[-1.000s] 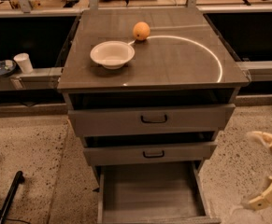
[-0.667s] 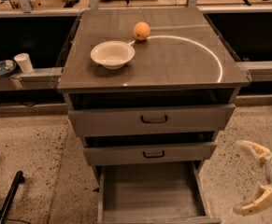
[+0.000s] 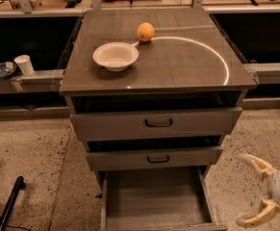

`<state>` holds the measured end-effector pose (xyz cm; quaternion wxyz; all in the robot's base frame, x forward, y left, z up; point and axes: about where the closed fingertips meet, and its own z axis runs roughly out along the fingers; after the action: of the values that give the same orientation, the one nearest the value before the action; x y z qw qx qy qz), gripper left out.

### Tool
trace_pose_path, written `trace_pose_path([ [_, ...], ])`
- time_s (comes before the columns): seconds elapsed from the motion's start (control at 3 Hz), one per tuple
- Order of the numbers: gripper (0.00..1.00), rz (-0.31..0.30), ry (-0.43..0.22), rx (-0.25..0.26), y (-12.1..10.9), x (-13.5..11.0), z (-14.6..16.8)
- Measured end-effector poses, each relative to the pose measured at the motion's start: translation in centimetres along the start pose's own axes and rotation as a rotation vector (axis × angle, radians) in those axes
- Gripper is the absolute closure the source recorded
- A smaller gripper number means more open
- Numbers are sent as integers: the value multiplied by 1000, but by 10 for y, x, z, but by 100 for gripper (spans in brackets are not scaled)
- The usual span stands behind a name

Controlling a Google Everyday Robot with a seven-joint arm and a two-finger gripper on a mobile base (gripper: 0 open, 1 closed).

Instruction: Close bottom drawer

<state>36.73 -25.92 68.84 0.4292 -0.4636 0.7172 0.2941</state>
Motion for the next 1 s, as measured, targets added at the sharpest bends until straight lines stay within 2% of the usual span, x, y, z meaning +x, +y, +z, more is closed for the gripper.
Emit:
trace_pose_path([
  [0.33,0,-19,-103,5,5,48,18],
  [0.67,0,28,-248,40,11,119,32],
  [1.0,0,57,-265,19,16,127,45],
])
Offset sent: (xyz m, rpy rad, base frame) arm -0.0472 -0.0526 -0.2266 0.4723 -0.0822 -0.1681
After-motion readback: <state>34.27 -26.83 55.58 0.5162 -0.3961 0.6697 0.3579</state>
